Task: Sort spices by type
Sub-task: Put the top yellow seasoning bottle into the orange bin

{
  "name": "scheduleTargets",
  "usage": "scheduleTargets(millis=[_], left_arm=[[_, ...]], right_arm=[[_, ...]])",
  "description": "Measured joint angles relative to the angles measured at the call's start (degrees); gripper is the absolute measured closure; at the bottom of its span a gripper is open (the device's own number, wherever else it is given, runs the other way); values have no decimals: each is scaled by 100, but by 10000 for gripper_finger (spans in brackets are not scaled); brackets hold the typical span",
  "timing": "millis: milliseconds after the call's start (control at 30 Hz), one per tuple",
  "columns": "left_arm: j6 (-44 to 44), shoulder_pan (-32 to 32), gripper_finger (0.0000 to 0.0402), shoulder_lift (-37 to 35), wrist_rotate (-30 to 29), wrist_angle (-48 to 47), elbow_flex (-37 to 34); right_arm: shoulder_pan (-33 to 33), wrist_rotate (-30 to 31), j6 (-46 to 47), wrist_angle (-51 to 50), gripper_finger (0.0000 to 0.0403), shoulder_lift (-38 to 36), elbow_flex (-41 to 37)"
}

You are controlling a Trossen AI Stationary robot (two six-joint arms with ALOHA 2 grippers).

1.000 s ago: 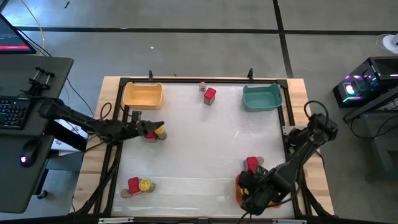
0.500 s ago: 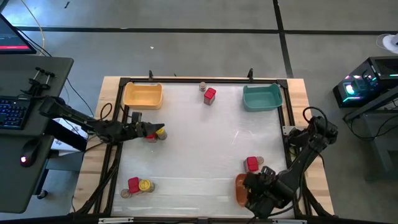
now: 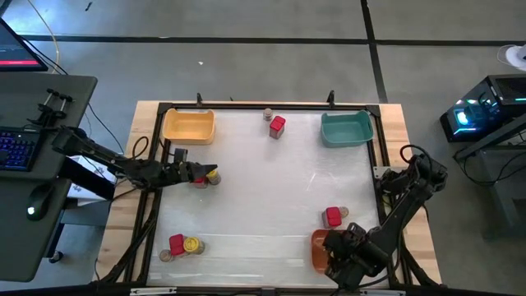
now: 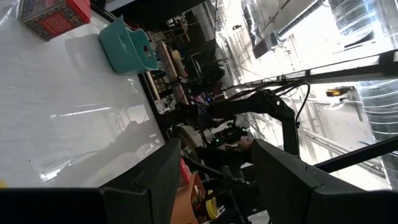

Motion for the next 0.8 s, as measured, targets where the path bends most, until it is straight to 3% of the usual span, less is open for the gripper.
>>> scheduleTargets(millis=[267,467,800], left_arm=[[2,2,216,0,-50,0,0],[7,2,216,0,-52,0,0],[17,2,216,0,-52,-4,0]], right_arm=[[0,-38,-20,-66,148,0,-2],[0,-387,-101,-136,142,0,-2],[-2,-455,43,-223,57,0,-7]])
